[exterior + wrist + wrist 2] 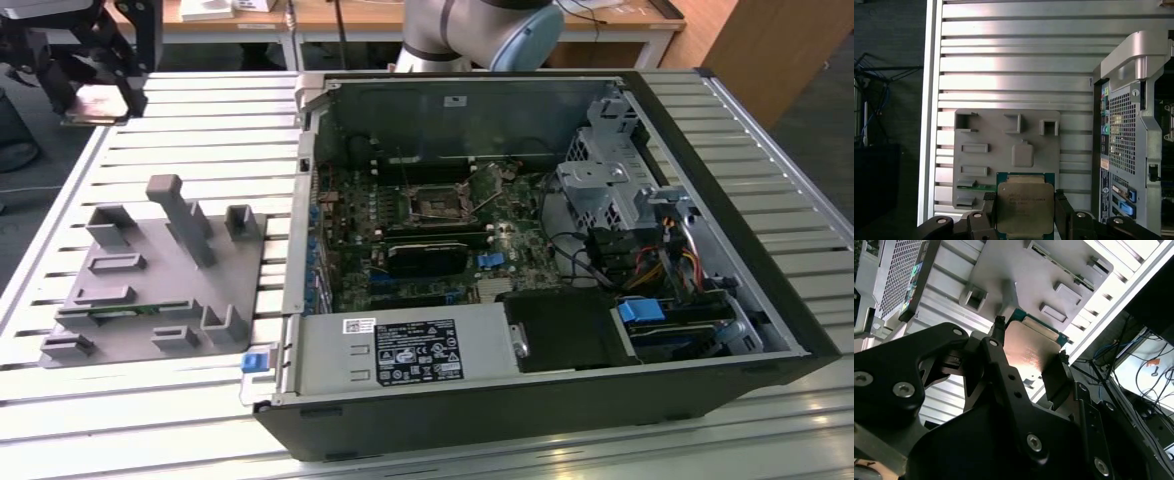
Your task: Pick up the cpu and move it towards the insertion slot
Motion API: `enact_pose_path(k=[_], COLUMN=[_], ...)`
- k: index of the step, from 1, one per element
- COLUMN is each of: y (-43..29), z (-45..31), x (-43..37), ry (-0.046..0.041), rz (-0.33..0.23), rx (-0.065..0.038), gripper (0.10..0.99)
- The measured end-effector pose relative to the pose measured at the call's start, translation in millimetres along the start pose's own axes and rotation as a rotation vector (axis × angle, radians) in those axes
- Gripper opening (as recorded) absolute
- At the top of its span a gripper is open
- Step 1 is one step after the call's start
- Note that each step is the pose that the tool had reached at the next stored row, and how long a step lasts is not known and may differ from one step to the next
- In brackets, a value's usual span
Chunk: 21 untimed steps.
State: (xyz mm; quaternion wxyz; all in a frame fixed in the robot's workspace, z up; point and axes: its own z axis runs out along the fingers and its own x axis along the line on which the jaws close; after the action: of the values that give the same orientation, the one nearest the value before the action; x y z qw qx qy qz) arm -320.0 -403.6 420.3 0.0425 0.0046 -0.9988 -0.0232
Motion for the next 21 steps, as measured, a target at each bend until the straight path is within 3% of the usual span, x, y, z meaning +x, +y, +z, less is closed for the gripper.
enact_pose_path(k=[12, 21], y=[-0.1, -0.2], z=[-1.1, -2.3], x=[-13.0, -27.5], ry=[-0.0001, 0.0000], rz=[0.000, 0.000], rx=[0.000, 0.000], gripper=[0.545, 0.545])
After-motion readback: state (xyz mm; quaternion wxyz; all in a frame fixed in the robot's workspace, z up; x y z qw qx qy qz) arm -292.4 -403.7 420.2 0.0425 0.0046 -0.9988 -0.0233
